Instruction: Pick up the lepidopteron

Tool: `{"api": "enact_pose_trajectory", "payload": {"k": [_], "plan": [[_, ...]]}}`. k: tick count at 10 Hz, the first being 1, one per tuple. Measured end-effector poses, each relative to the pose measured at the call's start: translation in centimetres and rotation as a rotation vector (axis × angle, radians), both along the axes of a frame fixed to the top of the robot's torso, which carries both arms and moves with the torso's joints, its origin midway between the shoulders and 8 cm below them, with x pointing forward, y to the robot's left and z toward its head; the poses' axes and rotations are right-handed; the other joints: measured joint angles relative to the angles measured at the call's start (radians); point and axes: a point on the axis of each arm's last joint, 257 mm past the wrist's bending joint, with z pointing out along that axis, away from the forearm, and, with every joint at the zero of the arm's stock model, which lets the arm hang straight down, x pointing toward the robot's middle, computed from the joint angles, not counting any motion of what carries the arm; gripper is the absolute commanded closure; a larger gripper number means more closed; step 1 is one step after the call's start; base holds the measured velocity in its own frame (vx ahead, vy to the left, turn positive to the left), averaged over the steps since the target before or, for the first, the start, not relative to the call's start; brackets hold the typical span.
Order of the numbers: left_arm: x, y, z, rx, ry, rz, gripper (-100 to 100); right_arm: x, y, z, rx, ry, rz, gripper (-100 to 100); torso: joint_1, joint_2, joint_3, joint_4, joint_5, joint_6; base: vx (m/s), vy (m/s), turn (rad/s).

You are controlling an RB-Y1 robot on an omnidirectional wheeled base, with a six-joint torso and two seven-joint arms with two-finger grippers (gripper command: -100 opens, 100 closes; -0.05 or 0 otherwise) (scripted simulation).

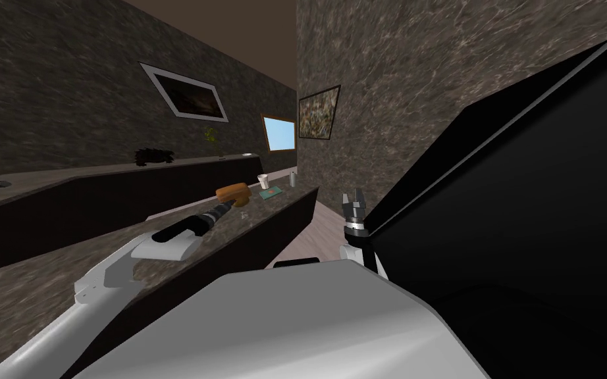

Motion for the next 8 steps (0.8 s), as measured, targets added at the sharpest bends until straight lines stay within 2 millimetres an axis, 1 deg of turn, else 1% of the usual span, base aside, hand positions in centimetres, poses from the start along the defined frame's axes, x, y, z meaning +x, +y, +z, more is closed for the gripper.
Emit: {"api": "enact_pose_trajectory", "payload": {"k": [1, 2, 3, 4, 5, 7, 8], "plan": [[-0.2, 0.6, -0.7, 0.007, 0.032, 0.011, -100, 0.0, 0.0, 0.0, 0.000, 0.000, 0.000, 0, 0.001, 0.000, 0.000, 0.000, 0.000, 0.000, 0.064, -0.036, -0.131], [-0.8, 1.4, -2.0, 0.017, 0.079, 0.026, -100, 0.0, 0.0, 0.0, 0.000, 0.000, 0.000, 0, 0.001, 0.000, 0.000, 0.000, 0.000, 0.000, 0.056, -0.031, -0.046], [-1.2, 2.0, -2.9, 0.024, 0.109, 0.036, -100, 0.0, 0.0, 0.0, 0.000, 0.000, 0.000, 0, 0.002, 0.000, 0.000, 0.000, 0.000, 0.000, 0.074, -0.047, -0.108], [-1.6, 2.9, -3.5, 0.035, 0.150, 0.048, -100, 0.0, 0.0, 0.0, 0.000, 0.000, 0.000, 0, 0.001, -0.001, -0.001, 0.000, 0.000, 0.000, 0.057, -0.043, -0.047], [-1.9, 3.3, -4.3, 0.040, 0.180, 0.058, -100, 0.0, 0.0, 0.0, 0.000, 0.000, 0.000, 0, 0.001, 0.000, 0.000, 0.000, 0.000, 0.000, 0.052, -0.050, -0.088], [-3.4, 4.9, -6.9, 0.061, 0.283, 0.089, -100, 0.0, 0.0, 0.0, 0.000, 0.000, 0.000, 0, 0.000, -0.002, -0.001, 0.000, 0.000, 0.000, 0.080, -0.051, -0.106], [-4.3, 5.6, -7.8, 0.068, 0.321, 0.102, -100, 0.0, 0.0, 0.0, 0.000, 0.000, 0.000, 0, 0.001, -0.001, -0.001, 0.000, 0.000, -0.001, 0.074, -0.045, -0.080]]}}
